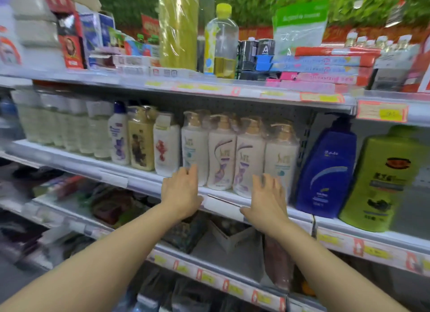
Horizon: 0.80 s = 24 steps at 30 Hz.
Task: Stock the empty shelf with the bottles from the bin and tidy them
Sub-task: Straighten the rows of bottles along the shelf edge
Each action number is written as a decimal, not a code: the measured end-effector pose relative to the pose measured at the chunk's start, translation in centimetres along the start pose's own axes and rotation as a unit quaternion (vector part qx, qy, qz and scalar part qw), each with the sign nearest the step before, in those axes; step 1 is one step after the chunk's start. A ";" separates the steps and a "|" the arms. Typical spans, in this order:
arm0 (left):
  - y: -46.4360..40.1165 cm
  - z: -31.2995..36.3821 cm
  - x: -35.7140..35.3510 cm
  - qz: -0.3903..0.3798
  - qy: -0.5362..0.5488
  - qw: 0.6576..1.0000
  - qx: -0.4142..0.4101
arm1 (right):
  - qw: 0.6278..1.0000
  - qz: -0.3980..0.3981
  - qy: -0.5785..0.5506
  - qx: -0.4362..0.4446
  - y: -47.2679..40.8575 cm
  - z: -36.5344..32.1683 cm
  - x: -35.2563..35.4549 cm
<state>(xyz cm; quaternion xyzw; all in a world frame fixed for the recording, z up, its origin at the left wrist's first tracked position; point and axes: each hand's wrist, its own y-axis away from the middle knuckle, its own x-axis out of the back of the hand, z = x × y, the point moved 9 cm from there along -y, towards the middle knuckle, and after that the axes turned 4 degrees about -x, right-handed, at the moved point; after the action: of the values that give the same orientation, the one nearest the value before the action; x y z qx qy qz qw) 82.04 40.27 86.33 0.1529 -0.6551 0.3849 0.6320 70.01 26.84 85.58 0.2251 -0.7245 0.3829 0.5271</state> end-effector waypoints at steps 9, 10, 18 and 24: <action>2.0 -10.8 1.3 -0.018 0.004 0.999 0.036 | 0.999 -0.023 -0.007 0.031 -0.3 -9.2 -2.2; 2.2 -11.4 1.3 -0.019 0.005 0.999 0.040 | 0.999 -0.026 -0.008 0.033 -0.3 -9.7 -2.4; 1.2 -11.5 0.5 -0.020 0.010 0.999 0.037 | 0.999 -0.008 -0.036 0.009 -0.8 -8.9 -2.3; -2.4 -7.2 0.6 -0.006 0.035 0.999 0.007 | 0.990 0.096 -0.085 -0.064 -2.1 -3.5 1.9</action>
<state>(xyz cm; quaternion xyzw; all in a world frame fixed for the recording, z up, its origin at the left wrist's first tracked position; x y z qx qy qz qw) 88.72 43.93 86.99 0.1477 -0.6290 0.3903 0.6559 72.92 28.49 88.54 0.1520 -0.8078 0.3641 0.4379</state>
